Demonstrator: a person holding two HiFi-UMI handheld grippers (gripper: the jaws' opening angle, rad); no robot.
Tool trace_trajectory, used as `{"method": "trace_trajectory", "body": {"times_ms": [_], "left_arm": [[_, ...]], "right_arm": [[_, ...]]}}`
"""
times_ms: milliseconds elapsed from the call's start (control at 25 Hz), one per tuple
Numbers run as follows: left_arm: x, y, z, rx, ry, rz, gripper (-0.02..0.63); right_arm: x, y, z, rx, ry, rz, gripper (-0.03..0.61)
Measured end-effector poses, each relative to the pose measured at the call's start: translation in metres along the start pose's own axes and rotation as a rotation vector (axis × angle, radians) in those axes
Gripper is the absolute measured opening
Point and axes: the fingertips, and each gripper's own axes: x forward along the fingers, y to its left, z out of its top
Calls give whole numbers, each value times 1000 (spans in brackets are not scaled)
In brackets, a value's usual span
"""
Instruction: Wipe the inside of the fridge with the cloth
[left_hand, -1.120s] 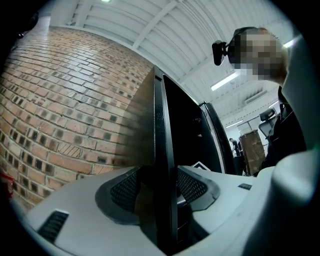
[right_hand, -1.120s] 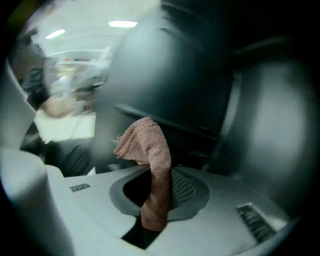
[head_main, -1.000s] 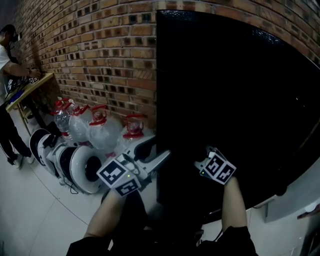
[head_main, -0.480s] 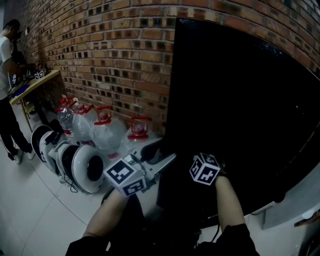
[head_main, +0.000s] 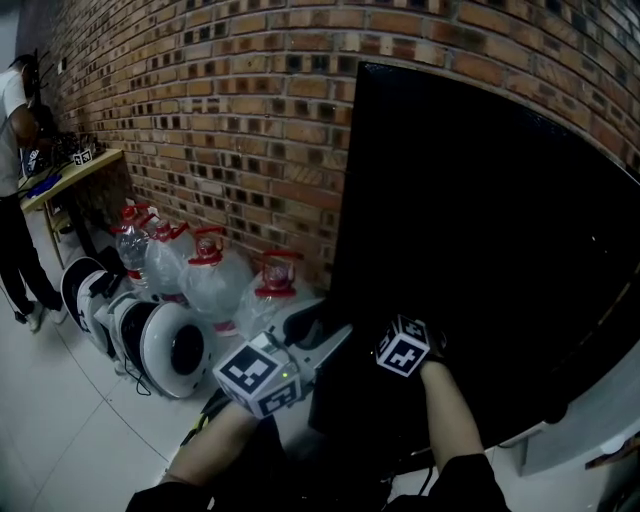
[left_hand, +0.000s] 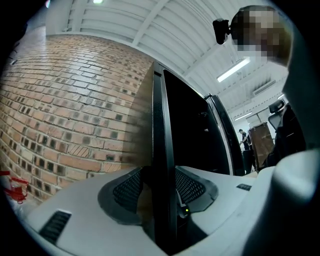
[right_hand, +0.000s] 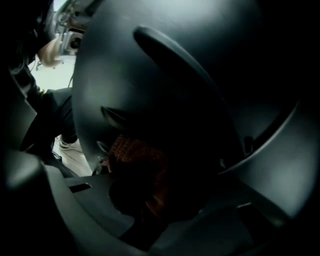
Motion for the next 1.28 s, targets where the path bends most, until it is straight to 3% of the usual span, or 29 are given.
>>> {"method": "trace_trajectory", "body": {"times_ms": [520, 760, 1280], "left_arm": [[-1, 0, -1, -11, -3, 2, 204], [-1, 1, -2, -17, 1, -4, 209], [2, 3, -6, -16, -8, -2, 218]], "right_arm": [[34, -61, -29, 95, 65, -169, 75], [45, -82, -42, 199, 89, -243, 75], [60, -110, -59, 303, 128, -309, 75]]}}
